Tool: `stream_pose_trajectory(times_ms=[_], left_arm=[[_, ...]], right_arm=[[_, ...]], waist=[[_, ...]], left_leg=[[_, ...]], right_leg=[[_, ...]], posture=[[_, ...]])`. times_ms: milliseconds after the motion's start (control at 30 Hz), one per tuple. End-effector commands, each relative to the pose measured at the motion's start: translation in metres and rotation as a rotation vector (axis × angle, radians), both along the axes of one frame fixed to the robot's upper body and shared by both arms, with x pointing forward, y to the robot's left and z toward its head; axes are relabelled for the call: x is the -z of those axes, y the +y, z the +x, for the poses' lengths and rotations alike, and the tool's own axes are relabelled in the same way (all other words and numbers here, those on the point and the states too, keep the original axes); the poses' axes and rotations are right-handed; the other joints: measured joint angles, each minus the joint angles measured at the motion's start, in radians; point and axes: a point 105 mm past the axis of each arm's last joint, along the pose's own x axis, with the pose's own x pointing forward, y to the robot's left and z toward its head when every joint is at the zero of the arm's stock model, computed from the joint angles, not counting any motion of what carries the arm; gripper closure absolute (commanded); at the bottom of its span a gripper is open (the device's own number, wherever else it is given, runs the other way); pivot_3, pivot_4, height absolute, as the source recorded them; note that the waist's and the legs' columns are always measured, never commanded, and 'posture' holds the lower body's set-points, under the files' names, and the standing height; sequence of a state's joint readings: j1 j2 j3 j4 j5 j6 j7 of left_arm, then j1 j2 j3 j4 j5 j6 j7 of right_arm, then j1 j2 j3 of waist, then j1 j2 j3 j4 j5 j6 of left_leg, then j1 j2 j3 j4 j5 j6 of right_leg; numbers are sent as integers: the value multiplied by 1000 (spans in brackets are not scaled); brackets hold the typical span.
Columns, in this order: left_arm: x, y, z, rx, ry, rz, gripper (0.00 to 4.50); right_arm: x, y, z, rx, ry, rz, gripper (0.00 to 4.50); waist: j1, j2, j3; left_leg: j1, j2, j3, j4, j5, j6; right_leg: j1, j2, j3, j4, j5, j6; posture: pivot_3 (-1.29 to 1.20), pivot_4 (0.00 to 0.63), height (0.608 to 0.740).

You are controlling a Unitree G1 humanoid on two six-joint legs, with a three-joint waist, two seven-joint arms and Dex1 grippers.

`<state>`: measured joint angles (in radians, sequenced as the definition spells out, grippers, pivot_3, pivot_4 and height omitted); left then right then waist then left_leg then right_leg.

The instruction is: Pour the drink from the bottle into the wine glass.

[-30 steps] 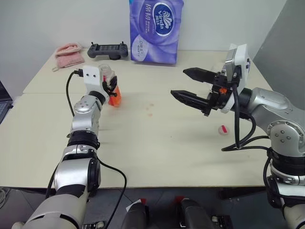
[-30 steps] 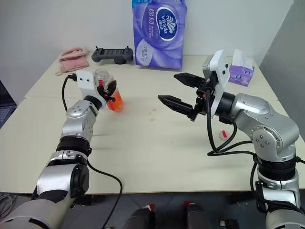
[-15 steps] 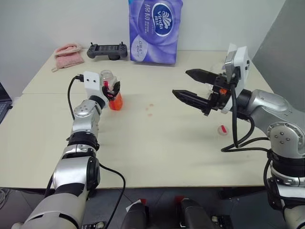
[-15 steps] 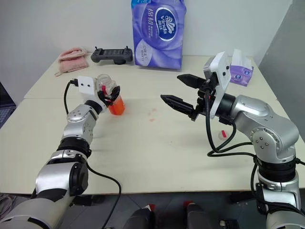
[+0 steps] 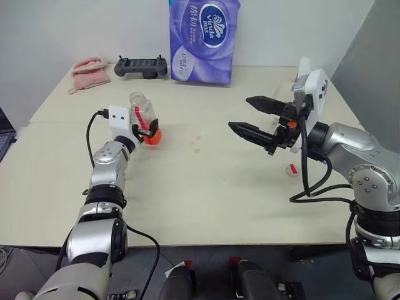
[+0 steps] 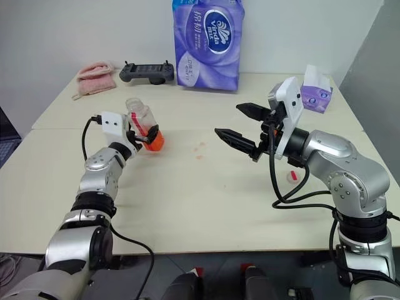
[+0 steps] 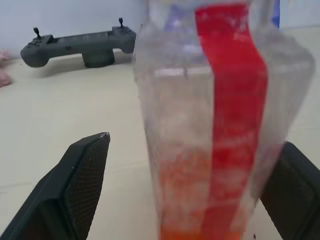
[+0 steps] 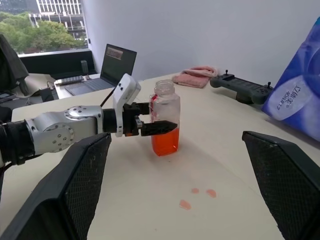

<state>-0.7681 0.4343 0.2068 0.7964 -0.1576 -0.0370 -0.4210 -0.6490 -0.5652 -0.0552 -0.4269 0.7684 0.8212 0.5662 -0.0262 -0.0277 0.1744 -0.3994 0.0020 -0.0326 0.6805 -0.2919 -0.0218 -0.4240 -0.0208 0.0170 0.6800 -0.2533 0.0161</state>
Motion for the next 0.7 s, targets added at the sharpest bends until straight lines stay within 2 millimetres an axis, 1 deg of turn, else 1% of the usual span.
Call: stream_pose_trajectory(times_ms=[33, 100, 200, 267, 333, 367, 433, 467, 500, 533, 567, 633, 700], left_arm=[[-10, -6, -12, 26, -31, -2, 54], [-1, -11, -26, 54, 3, -6, 54], [5, -16, -48, 93, 46, 16, 54], [6, -19, -62, 137, 76, 76, 54], [5, -28, -76, 222, 94, 179, 54], [2, -33, -81, 263, 101, 177, 54], [-11, -49, -93, 385, 89, 169, 54], [-20, -64, -103, 498, 77, 151, 54], [-26, -73, -111, 574, 70, 141, 54], [-32, -85, -118, 667, 63, 131, 54], [-35, -92, -124, 727, 61, 126, 54], [-40, -101, -126, 794, 50, 123, 54], [-43, -107, -125, 833, 44, 119, 54]], right_arm=[[-6, -2, -7, 11, -49, 19, 0], [-1, -5, -8, 32, -36, 24, 0], [10, -10, -10, 68, -8, 31, 0], [23, -15, -11, 105, 18, 26, 0], [36, -21, -10, 151, 42, 18, 0], [43, -25, -8, 182, 55, 17, 0], [61, -36, 0, 280, 81, -20, 0], [73, -45, 9, 366, 80, -67, 0], [80, -52, 15, 420, 74, -103, 0], [89, -63, 25, 506, 76, -125, 0], [94, -70, 31, 562, 77, -138, 0], [101, -86, 47, 669, 58, -162, 0], [102, -92, 59, 709, 45, -147, 0]], waist=[[0, 0, 0], [0, 0, 0], [0, 0, 0], [0, 0, 0], [1, 0, 0], [2, 0, 0], [6, 0, 0], [7, 0, 0], [7, 0, 0], [7, 0, 0], [7, 0, 0], [8, 0, 0], [5, 0, 0]], left_leg=[[0, 0, 0, 0, 0, 0], [0, 0, 0, 0, 0, 0], [0, 1, 0, 0, 0, 0], [0, 1, -2, 0, 0, 0], [1, 1, -3, 0, 0, -1], [1, 1, -4, 0, 0, -1], [1, 0, -4, 0, 0, -1], [1, 0, -5, 0, 0, -1], [1, 0, -4, 0, 0, -1], [2, -1, -4, 0, 0, -1], [2, -1, -3, 0, 1, -1], [2, -1, -3, 0, 1, -2], [3, -1, -1, -1, 1, -2]], right_leg=[[0, 0, 0, 0, 0, 0], [0, 0, 0, 0, 0, 0], [0, 0, 1, 0, 0, 0], [1, 0, 1, 0, 0, 0], [2, 0, 2, 0, 0, 0], [2, 0, 1, -1, 0, 0], [3, 0, 1, -1, 0, 0], [3, 0, 0, -1, 0, 0], [4, 0, 0, -1, 0, 0], [4, 0, 0, -1, 0, 0], [4, 0, 0, -1, 0, 0], [4, 1, -1, -1, 0, 0], [3, 2, 0, 0, 0, 0]], posture=[[0, 150, 740], [0, 150, 740], [0, 150, 740], [0, 150, 740], [0, 150, 740], [0, 150, 740], [0, 150, 740], [0, 150, 740], [0, 150, 740], [0, 150, 740], [0, 150, 740], [0, 150, 740], [0, 150, 740]])
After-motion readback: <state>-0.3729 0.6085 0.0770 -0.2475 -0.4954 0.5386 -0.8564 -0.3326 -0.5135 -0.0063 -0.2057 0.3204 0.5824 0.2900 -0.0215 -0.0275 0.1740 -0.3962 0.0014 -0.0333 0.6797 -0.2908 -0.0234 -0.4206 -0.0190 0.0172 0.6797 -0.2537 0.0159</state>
